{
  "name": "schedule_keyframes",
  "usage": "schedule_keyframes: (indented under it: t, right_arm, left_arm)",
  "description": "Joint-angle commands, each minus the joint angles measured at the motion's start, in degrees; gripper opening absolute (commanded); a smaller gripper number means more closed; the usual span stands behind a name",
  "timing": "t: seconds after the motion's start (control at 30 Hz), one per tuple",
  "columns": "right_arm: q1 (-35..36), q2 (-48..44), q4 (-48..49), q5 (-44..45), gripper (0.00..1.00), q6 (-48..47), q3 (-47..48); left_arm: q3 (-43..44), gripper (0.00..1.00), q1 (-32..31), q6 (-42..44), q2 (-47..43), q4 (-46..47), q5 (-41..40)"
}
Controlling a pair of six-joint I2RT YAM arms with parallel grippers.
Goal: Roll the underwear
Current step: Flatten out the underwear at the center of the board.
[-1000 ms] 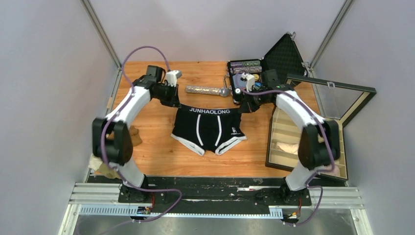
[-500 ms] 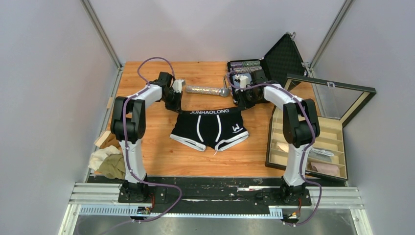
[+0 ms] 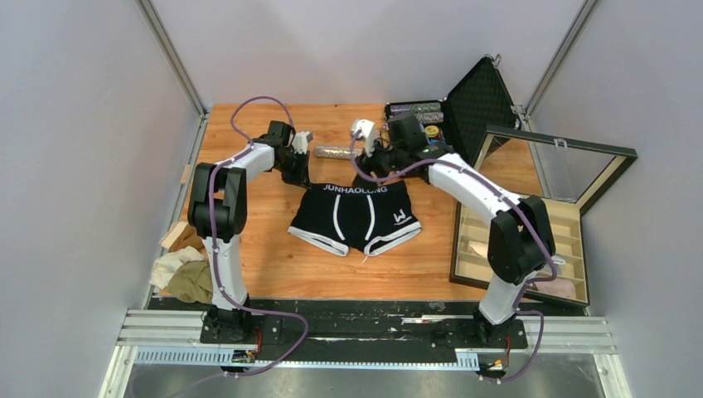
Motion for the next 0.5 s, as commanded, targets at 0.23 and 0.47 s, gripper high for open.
schedule_keyframes:
  t: [0.23,0.47]
  right_arm:
    - [16.07,15.26,13.61,-12.49,0.38,-12.42,4.57]
    - [19.94,23.15,18.00,-11.65,0.38,-13.05,9.29]
  left_arm:
    - [-1.30,0.00,1.19,-0.44,-1.16,0.47,2.32]
    - [-3.82,0.00,2.66,-1.97,-3.19,1.44,1.67]
